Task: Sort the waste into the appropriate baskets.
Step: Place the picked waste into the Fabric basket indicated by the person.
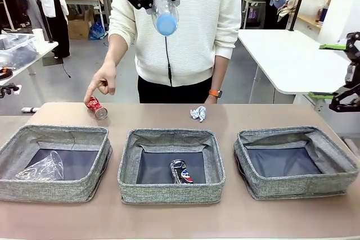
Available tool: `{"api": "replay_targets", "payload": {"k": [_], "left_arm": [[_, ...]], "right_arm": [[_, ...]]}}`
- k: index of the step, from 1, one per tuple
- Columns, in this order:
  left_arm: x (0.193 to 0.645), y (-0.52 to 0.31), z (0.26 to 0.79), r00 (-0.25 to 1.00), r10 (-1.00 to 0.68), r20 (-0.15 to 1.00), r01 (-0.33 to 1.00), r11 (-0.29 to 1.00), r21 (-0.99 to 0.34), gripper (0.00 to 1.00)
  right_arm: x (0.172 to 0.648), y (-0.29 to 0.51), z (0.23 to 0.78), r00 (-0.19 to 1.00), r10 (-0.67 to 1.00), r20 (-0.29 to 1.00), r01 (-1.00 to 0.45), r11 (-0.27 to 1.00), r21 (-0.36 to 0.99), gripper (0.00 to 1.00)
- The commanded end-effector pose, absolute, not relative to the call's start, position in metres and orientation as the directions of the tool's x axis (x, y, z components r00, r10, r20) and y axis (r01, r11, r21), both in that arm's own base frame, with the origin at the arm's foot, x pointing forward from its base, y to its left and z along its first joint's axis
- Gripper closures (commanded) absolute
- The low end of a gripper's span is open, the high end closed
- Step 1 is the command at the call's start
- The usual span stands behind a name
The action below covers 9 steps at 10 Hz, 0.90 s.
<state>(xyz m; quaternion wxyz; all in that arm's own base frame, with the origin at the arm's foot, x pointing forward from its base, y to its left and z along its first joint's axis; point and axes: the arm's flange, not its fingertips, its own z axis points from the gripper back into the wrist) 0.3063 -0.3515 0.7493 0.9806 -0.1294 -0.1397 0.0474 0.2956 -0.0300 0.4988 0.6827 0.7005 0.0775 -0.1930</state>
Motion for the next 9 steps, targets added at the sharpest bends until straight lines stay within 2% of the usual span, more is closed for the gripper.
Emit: {"api": "replay_targets", "payload": {"k": [1,7,9], "left_arm": [[0.305,-0.348,0.751,0.954,0.121,0.274,-0.047,0.964,-0.260,0.77],[0.306,-0.351,0.749,0.956,0.129,0.262,-0.057,0.962,-0.267,0.77],[0.319,-0.288,0.689,0.965,0.099,0.244,-0.047,0.977,-0.210,0.77]], "right_arm": [[0.294,-0.028,0.499,0.919,-0.147,-0.365,0.358,-0.073,0.931,0.00],[0.294,-0.028,0.499,0.919,-0.147,-0.365,0.358,-0.073,0.931,0.00],[0.294,-0.028,0.499,0.919,-0.147,-0.365,0.358,-0.073,0.931,0.00]]}}
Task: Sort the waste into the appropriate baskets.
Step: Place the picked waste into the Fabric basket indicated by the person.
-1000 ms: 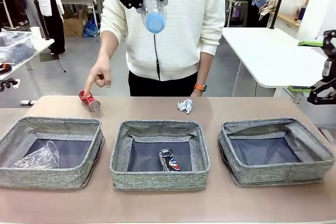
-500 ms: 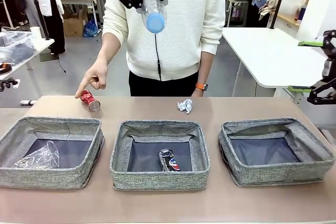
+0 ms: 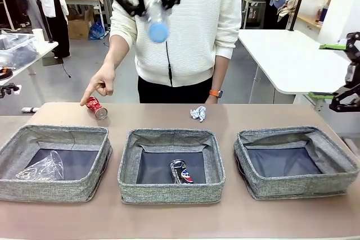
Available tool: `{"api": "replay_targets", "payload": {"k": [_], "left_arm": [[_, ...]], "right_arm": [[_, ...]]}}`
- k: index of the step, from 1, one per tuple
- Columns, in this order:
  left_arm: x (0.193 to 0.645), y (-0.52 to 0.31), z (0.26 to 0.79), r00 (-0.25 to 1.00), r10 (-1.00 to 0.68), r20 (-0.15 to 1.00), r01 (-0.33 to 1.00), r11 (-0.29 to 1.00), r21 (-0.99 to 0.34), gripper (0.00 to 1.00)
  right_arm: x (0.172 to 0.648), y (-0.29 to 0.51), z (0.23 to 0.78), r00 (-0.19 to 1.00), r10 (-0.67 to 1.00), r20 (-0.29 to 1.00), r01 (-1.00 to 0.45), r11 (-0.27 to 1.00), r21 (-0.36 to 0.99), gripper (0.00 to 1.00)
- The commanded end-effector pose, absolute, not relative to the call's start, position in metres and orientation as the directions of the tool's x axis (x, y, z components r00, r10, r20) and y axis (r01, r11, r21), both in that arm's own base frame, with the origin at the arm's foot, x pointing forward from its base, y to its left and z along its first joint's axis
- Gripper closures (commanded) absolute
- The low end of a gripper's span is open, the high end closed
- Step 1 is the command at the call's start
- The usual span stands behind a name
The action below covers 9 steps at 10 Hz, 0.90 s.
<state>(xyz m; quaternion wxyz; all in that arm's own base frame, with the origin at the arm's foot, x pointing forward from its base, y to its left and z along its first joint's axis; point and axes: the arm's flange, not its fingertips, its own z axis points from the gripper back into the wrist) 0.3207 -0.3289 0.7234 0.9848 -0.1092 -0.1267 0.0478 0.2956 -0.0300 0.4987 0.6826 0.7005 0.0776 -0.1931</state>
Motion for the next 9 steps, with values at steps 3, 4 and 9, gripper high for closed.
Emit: {"api": "replay_targets", "payload": {"k": [3,4,9], "left_arm": [[0.310,-0.157,0.571,0.988,0.113,0.104,-0.102,0.990,-0.101,0.77],[0.304,-0.122,0.543,0.984,0.161,0.080,-0.156,0.986,-0.062,0.77],[0.317,-0.054,0.483,0.951,0.308,0.030,-0.306,0.950,-0.059,0.77]], "right_arm": [[0.294,-0.028,0.499,0.919,-0.147,-0.365,0.358,-0.073,0.931,0.00],[0.294,-0.028,0.499,0.919,-0.147,-0.365,0.358,-0.073,0.931,0.00],[0.294,-0.028,0.499,0.919,-0.147,-0.365,0.358,-0.073,0.931,0.00]]}}
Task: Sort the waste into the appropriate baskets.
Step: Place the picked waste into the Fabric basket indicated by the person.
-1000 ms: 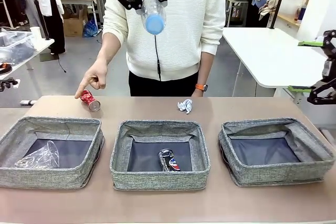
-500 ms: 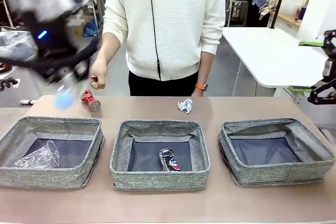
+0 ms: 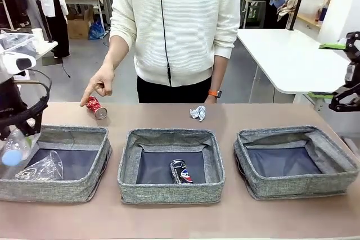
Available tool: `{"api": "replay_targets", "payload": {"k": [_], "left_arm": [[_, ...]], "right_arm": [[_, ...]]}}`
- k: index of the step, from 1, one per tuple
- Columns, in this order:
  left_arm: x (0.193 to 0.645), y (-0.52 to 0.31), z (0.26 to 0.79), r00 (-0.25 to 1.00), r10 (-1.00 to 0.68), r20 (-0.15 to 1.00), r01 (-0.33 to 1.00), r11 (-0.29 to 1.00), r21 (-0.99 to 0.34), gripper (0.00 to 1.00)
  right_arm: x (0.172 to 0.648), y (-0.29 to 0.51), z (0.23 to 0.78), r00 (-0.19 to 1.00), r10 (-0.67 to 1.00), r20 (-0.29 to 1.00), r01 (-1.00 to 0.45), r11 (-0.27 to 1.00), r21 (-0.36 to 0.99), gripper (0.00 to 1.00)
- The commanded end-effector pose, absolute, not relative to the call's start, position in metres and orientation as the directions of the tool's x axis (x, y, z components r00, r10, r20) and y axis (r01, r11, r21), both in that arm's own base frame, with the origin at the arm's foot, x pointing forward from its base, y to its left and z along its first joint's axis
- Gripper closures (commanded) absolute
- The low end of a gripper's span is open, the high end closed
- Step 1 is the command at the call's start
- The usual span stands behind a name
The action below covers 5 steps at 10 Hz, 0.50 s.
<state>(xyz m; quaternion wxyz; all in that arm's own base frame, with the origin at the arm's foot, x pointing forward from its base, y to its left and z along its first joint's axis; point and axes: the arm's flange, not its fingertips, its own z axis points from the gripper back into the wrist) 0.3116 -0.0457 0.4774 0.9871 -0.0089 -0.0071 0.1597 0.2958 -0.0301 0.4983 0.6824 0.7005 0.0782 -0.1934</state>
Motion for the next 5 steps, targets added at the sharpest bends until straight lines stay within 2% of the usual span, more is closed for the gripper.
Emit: {"api": "replay_targets", "payload": {"k": [1,2,3,4,5], "left_arm": [[0.3193,-0.0549,0.4821,0.951,0.308,0.028,-0.305,0.949,-0.079,0.77],[0.3211,-0.0550,0.4810,0.948,0.316,0.031,-0.313,0.946,-0.082,0.77],[0.3214,-0.0559,0.4810,0.942,0.332,0.042,-0.327,0.939,-0.104,0.65],[0.3207,-0.0568,0.4816,0.946,0.318,0.058,-0.309,0.943,-0.120,0.18],[0.3213,-0.0568,0.4823,0.942,0.329,0.064,-0.318,0.938,-0.138,0.06]], "right_arm": [[0.2935,-0.0281,0.4990,0.919,-0.147,-0.365,0.358,-0.073,0.931,0.00],[0.2935,-0.0281,0.4990,0.919,-0.147,-0.365,0.358,-0.073,0.931,0.00],[0.2935,-0.0281,0.4990,0.919,-0.147,-0.365,0.358,-0.073,0.931,0.00],[0.2935,-0.0281,0.4990,0.919,-0.147,-0.365,0.358,-0.073,0.931,0.00],[0.2935,-0.0281,0.4990,0.919,-0.147,-0.365,0.358,-0.073,0.931,0.00]]}}
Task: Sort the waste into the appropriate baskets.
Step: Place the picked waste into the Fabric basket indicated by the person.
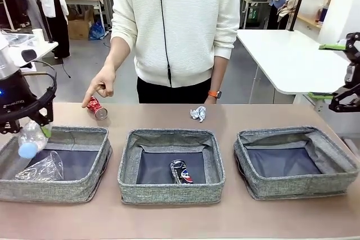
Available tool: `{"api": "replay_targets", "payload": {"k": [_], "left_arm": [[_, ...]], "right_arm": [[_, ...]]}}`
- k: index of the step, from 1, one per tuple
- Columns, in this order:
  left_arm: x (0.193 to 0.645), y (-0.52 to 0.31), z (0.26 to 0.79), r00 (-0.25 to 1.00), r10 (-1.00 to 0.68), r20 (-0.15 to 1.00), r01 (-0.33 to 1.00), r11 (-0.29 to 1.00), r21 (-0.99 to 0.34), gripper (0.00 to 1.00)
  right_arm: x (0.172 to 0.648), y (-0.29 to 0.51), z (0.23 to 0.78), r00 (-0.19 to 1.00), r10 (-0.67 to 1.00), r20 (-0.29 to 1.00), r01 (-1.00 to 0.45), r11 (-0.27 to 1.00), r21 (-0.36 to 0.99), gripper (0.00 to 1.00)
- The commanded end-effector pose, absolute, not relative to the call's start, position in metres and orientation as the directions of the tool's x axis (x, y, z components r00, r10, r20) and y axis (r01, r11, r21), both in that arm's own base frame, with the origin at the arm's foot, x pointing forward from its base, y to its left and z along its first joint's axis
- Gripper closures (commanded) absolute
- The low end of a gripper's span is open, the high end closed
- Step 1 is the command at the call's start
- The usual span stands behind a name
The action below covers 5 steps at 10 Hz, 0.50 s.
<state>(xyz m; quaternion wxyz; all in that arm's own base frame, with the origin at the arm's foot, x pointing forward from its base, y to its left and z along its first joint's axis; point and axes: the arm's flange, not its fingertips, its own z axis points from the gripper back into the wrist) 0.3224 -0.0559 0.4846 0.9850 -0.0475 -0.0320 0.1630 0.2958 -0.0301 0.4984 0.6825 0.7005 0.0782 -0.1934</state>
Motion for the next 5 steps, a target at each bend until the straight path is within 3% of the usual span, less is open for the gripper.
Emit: {"api": "replay_targets", "payload": {"k": [1,5], "left_arm": [[0.3218,-0.0572,0.4829,0.940,0.334,0.065,-0.322,0.935,-0.147,0.00],[0.3213,-0.0561,0.4840,0.943,0.329,0.058,-0.315,0.933,-0.174,0.00]], "right_arm": [[0.2935,-0.0281,0.4990,0.919,-0.147,-0.365,0.358,-0.073,0.931,0.00],[0.2935,-0.0281,0.4990,0.919,-0.147,-0.365,0.358,-0.073,0.931,0.00]]}}
